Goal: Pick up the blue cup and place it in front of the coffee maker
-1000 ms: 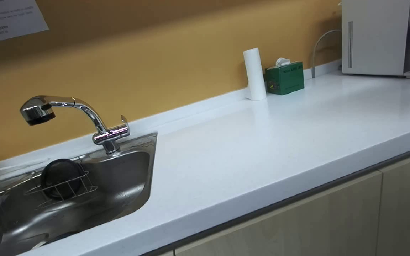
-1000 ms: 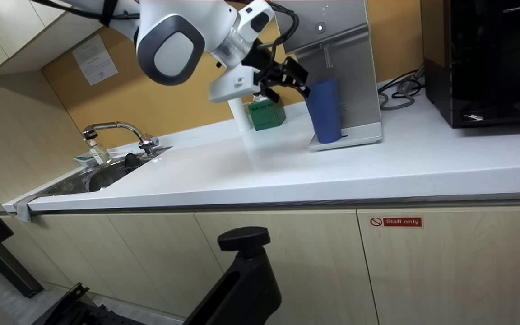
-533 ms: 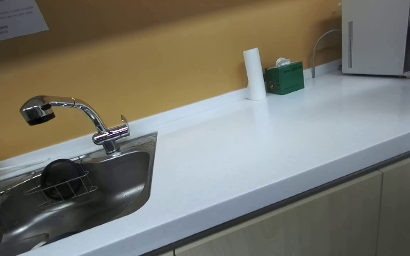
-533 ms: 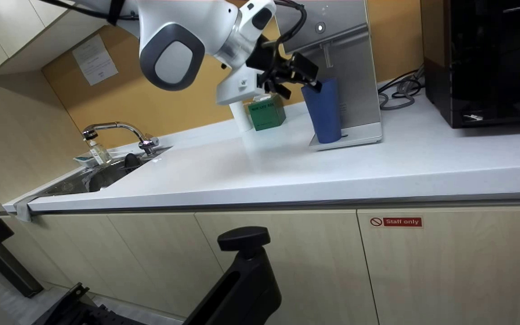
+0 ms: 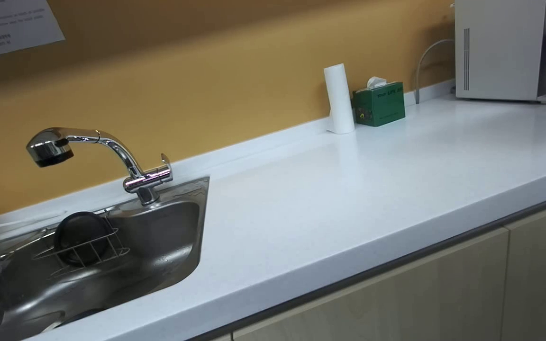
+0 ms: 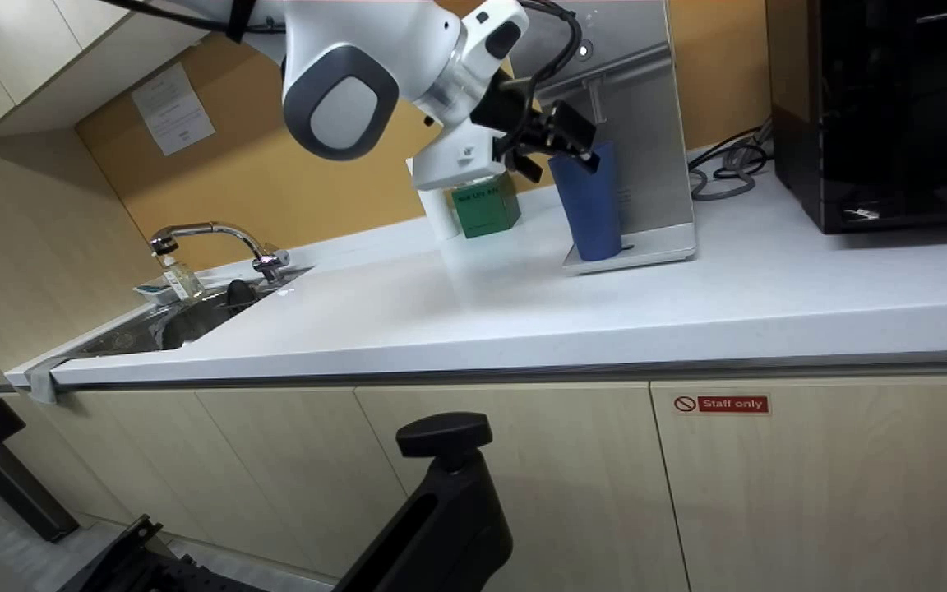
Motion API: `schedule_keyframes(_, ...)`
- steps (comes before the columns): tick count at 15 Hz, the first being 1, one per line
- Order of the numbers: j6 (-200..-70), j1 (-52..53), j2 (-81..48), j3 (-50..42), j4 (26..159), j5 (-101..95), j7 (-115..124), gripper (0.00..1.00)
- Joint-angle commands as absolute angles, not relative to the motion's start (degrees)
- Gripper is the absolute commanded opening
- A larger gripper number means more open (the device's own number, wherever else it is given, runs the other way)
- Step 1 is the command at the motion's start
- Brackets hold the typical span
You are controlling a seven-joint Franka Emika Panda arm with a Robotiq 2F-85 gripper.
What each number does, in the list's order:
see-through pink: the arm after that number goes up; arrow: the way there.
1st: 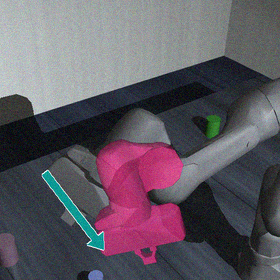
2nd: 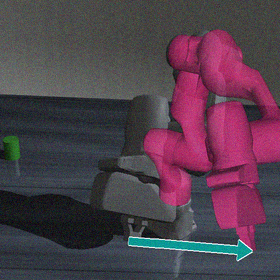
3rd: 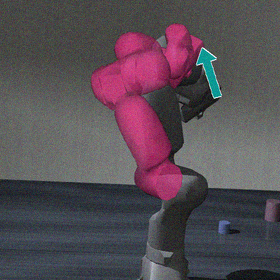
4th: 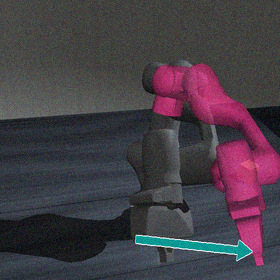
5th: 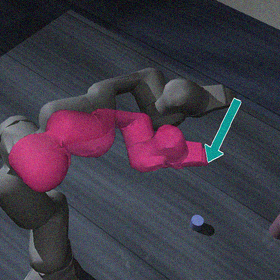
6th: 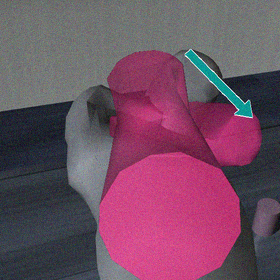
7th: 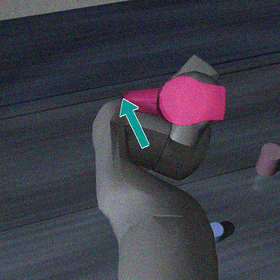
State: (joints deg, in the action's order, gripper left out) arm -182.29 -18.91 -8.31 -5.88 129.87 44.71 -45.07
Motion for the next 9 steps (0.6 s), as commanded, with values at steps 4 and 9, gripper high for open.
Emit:
schedule_keyframes(4,-176.24,-27.15,-15.38,0.8,120.2,53.87,-56.43,1.0)
schedule_keyframes(9,-174.17,-32.07,-20.35,4.05,115.83,57.16,-63.85,1.0)
